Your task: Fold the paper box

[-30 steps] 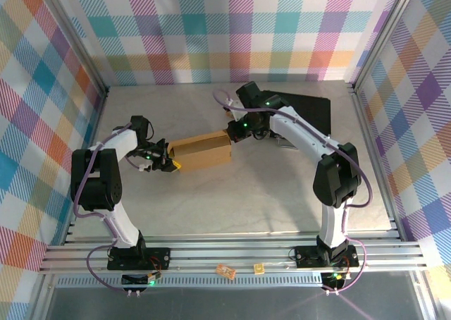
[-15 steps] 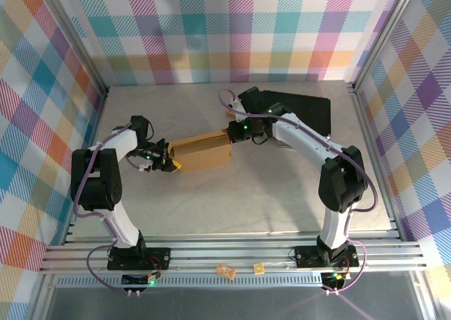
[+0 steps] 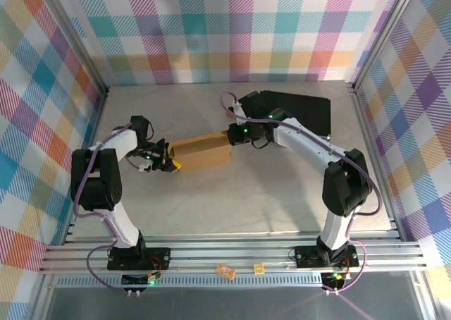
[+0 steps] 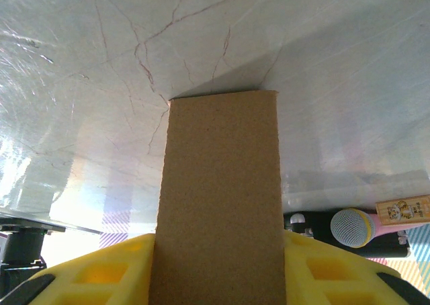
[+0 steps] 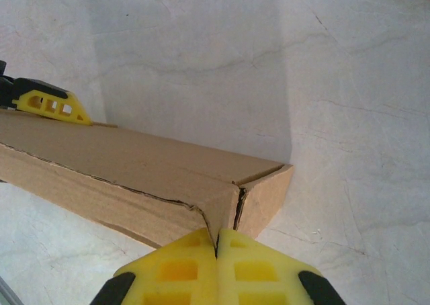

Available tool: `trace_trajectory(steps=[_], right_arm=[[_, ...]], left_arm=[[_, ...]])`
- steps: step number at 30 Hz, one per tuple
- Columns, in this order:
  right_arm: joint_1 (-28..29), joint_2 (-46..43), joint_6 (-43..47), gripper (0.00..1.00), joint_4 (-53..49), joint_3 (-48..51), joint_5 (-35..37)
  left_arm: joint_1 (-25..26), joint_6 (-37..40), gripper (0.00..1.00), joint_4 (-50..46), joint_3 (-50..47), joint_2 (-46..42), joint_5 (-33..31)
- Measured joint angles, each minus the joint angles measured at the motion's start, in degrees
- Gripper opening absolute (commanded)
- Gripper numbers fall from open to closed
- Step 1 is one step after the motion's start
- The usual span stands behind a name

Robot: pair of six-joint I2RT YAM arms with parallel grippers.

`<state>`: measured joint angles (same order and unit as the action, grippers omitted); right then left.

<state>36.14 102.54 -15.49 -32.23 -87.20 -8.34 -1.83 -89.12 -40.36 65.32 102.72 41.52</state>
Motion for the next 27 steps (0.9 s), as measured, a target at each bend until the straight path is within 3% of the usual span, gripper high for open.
trace_trajectory(steps=[11, 27], right_arm=[[0.28, -0.90, -2.71, 0.00, 2.80, 2.03, 0.63], [0.63, 1.03, -7.10, 0.00, -3.43, -2.93, 0.87]], left_arm=[[0.00, 0.02, 0.18, 0.00, 0.00, -0.02, 0.00], [0.00, 0.22, 0.17, 0.09, 0.00, -0.02, 0.02]])
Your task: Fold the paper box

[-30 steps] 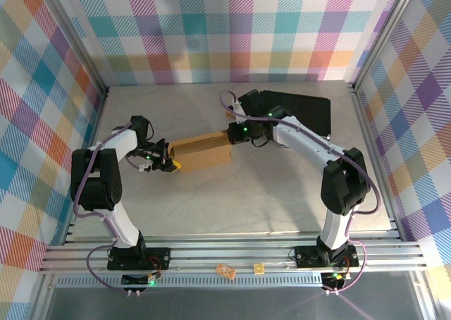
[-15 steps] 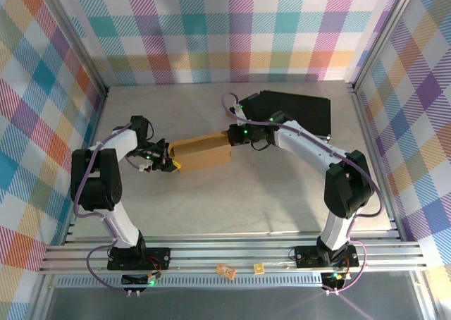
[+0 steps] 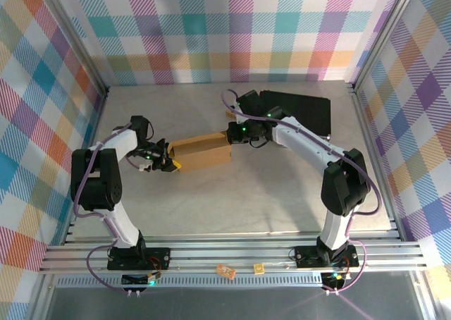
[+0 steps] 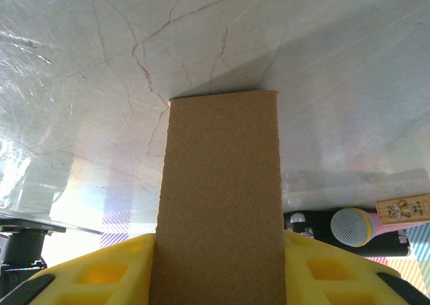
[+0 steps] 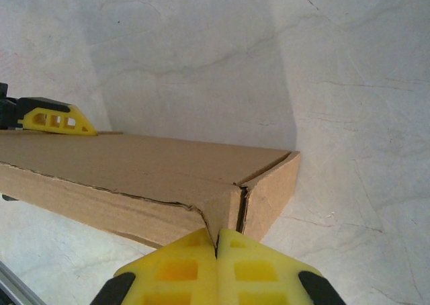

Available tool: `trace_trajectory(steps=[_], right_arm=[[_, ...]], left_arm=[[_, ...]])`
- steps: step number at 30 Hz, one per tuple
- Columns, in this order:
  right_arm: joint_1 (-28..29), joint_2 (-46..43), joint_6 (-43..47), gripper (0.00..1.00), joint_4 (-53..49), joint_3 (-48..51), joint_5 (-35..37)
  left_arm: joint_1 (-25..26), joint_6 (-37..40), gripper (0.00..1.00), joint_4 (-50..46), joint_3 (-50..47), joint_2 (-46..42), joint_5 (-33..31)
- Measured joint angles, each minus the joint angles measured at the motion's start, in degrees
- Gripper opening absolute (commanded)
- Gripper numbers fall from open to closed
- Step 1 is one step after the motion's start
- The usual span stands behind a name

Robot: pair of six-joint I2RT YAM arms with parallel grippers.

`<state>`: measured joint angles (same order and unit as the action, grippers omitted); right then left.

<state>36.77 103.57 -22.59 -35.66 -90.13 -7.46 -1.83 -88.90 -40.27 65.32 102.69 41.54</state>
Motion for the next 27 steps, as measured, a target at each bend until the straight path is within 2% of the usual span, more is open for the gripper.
trace_trajectory(steps=[18, 24, 27], right_arm=[[-0.04, -2.08, 2.58, 0.00, 10.93, 7.34, 0.59], [-0.07, -2.10, 4.31, 0.00, 13.55, 8.66, 1.05], [-0.04, -2.10, 5.11, 0.00, 14.40, 9.11, 1.11]], left_arm=[[-0.52, 0.00, 0.19, -0.13, 0.26, 0.59, 0.83], [-0.85, 0.46, 0.25, -0.31, 0.98, 1.31, 1.29], [-1.09, 0.90, 0.32, -0.15, 1.03, 1.40, 1.51]])
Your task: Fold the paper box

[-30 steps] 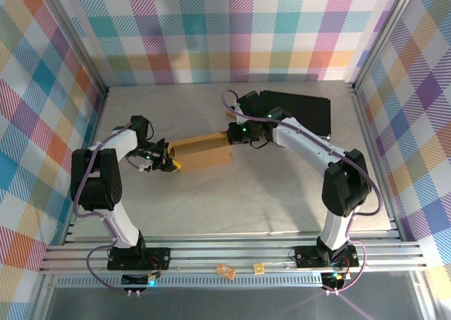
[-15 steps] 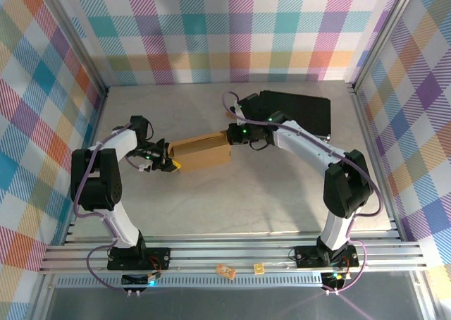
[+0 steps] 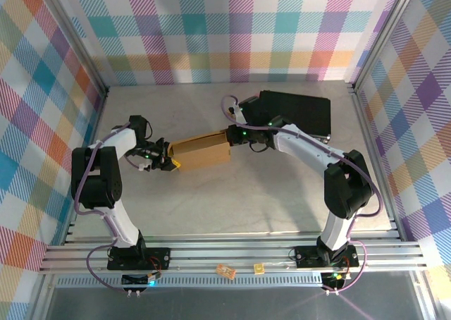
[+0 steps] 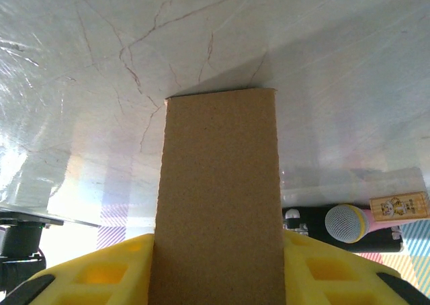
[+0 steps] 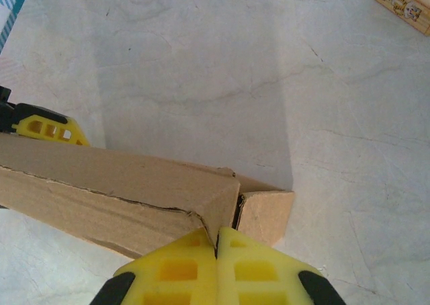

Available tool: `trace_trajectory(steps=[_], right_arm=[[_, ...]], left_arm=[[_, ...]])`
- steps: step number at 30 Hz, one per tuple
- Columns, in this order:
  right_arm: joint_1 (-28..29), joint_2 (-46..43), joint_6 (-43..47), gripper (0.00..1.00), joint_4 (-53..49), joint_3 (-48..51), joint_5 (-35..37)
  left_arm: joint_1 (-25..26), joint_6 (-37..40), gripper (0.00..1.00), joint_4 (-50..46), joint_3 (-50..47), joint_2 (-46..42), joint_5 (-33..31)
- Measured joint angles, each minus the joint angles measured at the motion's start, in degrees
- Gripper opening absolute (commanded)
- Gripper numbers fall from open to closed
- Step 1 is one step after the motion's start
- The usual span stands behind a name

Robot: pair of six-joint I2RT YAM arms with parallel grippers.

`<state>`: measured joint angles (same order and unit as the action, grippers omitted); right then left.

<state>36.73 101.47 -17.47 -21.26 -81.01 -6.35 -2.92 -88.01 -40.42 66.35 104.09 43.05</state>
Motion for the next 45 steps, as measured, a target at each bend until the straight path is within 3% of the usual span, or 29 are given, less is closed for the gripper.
trace_trajectory(steps=[5, 10, 18, 22, 25, 29, 35, 40, 45], right_arm=[[0.09, 0.00, 0.68, 0.00, 1.09, 0.42, 0.37], [0.15, 0.07, 1.27, 0.00, 1.16, 0.44, 1.33], [0.81, 1.16, 1.73, 0.00, 1.86, 0.00, 2.73], [0.96, 2.14, 1.95, 0.00, 1.33, -1.46, 3.39], [1.09, 3.08, 2.14, 0.00, 0.24, -3.08, 4.02], [1.18, 3.80, 2.64, 0.00, -1.22, -4.52, 4.44], [1.18, 4.00, 3.43, 0.00, -3.15, -5.60, 4.44], [1.18, 4.68, 4.00, 0.00, -4.61, -6.93, 4.42], [1.16, 5.77, 4.74, 0.00, -5.81, -8.63, 4.42]], left_arm=[[-0.50, 1.49, 0.52, 1.20, 0.31, 0.00, -0.48], [-1.70, 3.61, 0.65, 5.07, 0.37, 0.00, -2.67], [-3.30, 7.02, 0.68, 5.88, 2.93, -0.13, -3.72], [-5.16, 10.99, 0.63, 3.63, 3.67, -1.97, -6.21], [-6.99, 18.84, 0.55, -2.54, 9.01, -3.34, -11.28], [-7.61, 35.36, 0.42, -9.20, 19.34, -5.75, -19.23], [-4.22, 58.93, 0.30, -13.70, 20.31, -16.70, -23.17], [5.35, 72.22, 0.36, -15.80, 18.12, -20.13, -24.83], [6.69, 80.50, 0.40, -18.36, 15.72, -20.37, -28.61]])
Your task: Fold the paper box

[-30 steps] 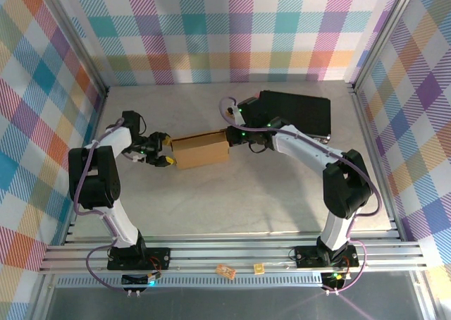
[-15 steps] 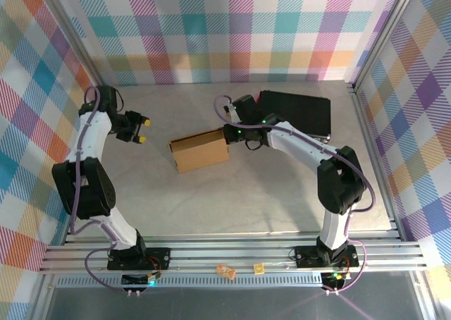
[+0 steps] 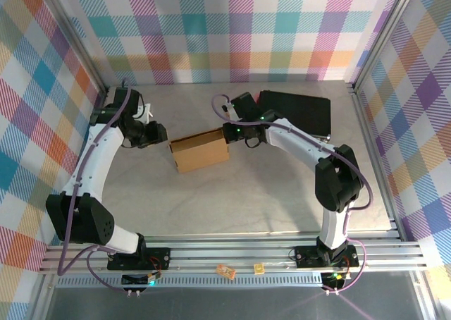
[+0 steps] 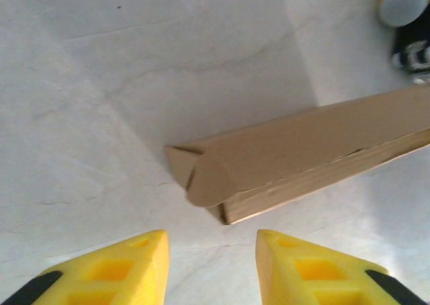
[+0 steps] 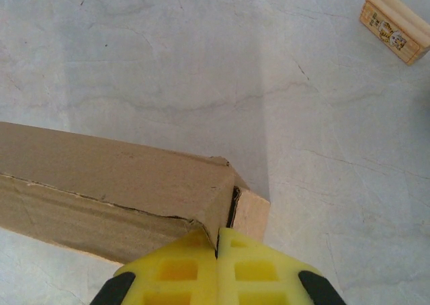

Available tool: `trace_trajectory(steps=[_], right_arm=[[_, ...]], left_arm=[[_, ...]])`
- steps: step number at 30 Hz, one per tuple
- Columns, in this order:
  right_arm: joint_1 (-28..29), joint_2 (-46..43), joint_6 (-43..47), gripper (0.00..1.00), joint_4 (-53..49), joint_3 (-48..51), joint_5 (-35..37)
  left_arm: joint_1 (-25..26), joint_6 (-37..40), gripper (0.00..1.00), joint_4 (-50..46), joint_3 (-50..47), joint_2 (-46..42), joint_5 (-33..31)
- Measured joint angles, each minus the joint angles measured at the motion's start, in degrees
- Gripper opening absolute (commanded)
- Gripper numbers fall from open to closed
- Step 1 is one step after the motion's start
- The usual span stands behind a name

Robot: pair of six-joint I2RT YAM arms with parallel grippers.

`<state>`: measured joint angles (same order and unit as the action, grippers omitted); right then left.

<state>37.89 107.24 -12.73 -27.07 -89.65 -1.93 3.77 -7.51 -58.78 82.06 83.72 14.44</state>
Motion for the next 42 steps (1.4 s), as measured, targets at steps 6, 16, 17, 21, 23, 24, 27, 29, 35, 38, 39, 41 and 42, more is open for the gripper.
trace_trajectory(steps=[6, 16, 17, 21, 23, 24, 27, 29, 35, 38, 39, 41, 42], right_arm=[[0.00, 0.61, 0.17, 0.00, -0.66, -0.96, 0.00], [0.00, 1.27, 0.17, 0.00, -1.27, -1.99, -0.02], [0.00, 1.36, 0.17, 0.00, -1.27, -2.10, -0.02], [0.00, 1.49, 0.17, 0.00, -1.33, -2.32, -0.04], [0.00, 1.57, 0.17, 0.00, -1.36, -2.40, -0.04], [0.00, 1.62, 0.17, 0.00, -1.36, -2.45, -0.04], [-0.02, 1.79, 0.17, 0.00, -1.42, -2.69, -0.07], [-0.02, 1.81, 0.17, 0.00, -1.53, -2.73, -0.17], [-0.04, 1.81, 0.15, 0.00, -1.53, -2.73, -0.24], [-0.04, 1.84, 0.15, 0.00, -1.51, -2.73, -0.24], [-0.04, 1.84, 0.17, 0.00, -1.51, -2.73, -0.26], [-0.04, 1.84, 0.15, 0.00, -1.51, -2.73, -0.44], [-0.04, 1.84, 0.15, 0.00, -1.51, -2.73, -0.46]], left_arm=[[1.84, 4.33, 0.43, -0.74, -3.04, -0.02, -3.10], [2.29, 6.10, 0.36, -0.66, -3.15, 1.42, -4.52], [2.54, 6.10, 0.36, -0.46, -3.13, 1.90, -4.48], [3.52, 6.14, 0.36, 0.72, -2.93, 3.43, -4.46], [3.74, 6.21, 0.36, 0.90, -2.32, 4.02, -4.46], [3.76, 6.27, 0.36, 0.96, -1.99, 4.15, -4.46], [3.76, 6.27, 0.33, 1.64, -0.81, 4.76, -4.48], [3.76, 6.27, 0.30, 2.38, -0.46, 5.38, -4.48], [4.09, 6.05, 0.25, 3.58, -0.46, 6.82, -4.50], [4.24, 5.77, 0.19, 3.69, -0.46, 7.19, -4.59], [4.31, 5.75, 0.18, 3.80, -0.46, 7.28, -4.59], [4.46, 5.57, 0.14, 4.11, -0.46, 7.32, -4.57], [4.52, 5.60, 0.12, 4.31, -0.46, 7.32, -4.52]])
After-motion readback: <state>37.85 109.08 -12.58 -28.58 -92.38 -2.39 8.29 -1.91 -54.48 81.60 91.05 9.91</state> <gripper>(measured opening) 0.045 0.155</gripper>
